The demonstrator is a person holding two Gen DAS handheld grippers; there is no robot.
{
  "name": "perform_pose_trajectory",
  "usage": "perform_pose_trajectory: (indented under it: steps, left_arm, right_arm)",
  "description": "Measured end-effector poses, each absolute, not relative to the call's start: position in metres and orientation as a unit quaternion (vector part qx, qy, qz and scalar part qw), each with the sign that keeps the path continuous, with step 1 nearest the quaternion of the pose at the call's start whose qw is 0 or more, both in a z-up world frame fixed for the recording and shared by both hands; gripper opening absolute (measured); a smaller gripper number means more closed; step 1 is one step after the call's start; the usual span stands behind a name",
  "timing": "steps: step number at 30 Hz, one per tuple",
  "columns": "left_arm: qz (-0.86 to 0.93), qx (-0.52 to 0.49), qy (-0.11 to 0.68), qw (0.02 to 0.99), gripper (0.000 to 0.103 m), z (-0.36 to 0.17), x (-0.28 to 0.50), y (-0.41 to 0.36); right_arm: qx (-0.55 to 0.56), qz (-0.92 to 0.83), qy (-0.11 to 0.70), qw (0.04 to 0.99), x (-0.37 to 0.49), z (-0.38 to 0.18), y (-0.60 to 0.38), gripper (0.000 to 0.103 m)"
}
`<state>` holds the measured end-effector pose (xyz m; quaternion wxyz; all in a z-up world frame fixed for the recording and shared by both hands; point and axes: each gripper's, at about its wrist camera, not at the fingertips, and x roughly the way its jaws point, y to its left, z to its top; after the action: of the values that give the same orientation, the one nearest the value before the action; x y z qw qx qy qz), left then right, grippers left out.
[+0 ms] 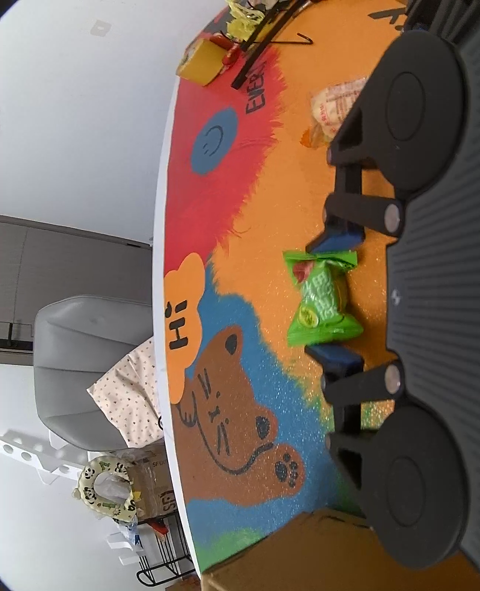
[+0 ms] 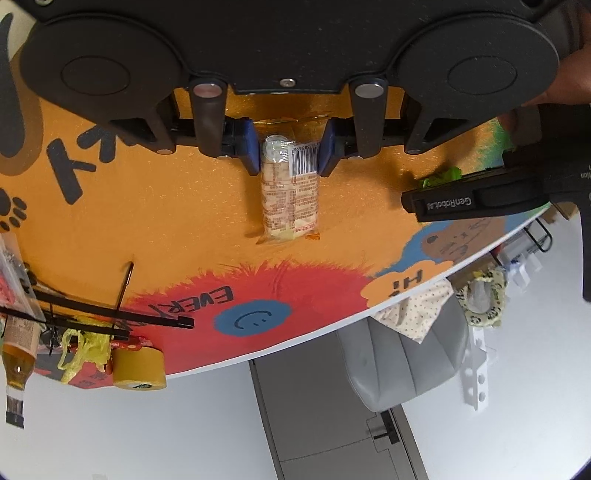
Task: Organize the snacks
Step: 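Carry the green candy and biscuit roll pack over the cardboard box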
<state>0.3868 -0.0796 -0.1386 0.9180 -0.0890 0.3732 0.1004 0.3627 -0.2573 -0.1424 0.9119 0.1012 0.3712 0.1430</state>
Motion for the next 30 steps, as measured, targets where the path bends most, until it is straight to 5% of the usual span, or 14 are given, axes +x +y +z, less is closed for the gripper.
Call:
perform_pose_trajectory:
  steps: [30]
  left_arm:
    - [0.035, -0.087, 0.337, 0.937, 0.035, -0.07, 0.282, -0.054]
  right_arm:
    - [0.115, 0.17, 0.315, 0.927, 0.298, -0.081, -0.234, 0.032]
